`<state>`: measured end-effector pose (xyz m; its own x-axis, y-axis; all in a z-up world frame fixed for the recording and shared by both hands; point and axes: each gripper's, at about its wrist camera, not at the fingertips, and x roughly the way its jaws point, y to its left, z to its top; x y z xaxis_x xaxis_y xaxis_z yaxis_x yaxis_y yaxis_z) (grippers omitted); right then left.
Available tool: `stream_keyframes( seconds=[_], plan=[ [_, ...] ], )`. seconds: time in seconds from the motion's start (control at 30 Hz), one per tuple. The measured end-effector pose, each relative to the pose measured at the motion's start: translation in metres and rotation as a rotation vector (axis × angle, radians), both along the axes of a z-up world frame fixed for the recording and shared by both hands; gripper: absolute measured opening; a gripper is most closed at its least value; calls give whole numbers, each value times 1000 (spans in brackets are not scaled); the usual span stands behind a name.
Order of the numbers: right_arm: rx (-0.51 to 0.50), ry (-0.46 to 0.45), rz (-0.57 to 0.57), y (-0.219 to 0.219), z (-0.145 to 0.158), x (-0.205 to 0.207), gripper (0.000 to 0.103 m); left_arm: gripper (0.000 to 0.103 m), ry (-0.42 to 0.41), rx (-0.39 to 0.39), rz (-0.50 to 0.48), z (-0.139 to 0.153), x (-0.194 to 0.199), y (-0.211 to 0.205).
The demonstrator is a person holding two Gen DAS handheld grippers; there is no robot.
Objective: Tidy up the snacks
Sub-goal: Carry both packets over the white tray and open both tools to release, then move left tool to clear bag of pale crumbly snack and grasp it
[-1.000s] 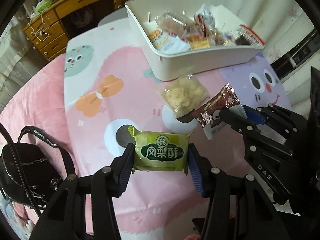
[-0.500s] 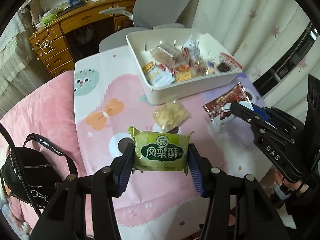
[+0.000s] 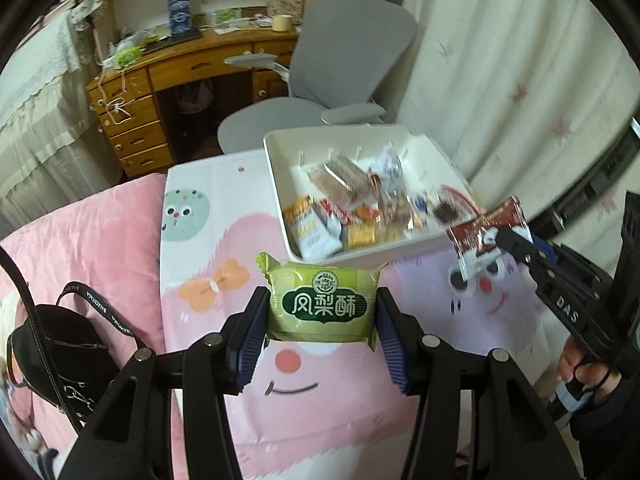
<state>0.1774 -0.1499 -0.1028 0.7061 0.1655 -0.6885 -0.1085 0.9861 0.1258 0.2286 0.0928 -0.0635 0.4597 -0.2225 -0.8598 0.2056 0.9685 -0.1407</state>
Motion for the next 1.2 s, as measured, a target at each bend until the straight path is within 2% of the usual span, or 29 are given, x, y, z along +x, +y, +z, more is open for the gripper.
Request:
stream_keyframes(
  seconds=[0.23,0.5,0.87,0.93,1.0,1.07,1.2],
  plan=[
    [14,19,85,-29,3,34,16,51,12,-31,90,-1,35,-28],
    [-22,80,138,-64,-19,72,16,51,17,-40,188,-18,81,-56],
    [33,185,136,-91,-55,110,18,52,66,-45,217,-53,123,-84],
    [33,204,130,-91,-59,113,22,59,77,-44,219,-55,124,-85],
    [17,227,125,-91,-62,115,34,63,84,-64,220,-55,124,-84],
    [24,234,128,-91,-64,114,38,65,102,-95,216,-56,124,-81],
    [32,246,128,-89,-65,113,42,69,109,-83,235,-55,119,-75]
  ],
)
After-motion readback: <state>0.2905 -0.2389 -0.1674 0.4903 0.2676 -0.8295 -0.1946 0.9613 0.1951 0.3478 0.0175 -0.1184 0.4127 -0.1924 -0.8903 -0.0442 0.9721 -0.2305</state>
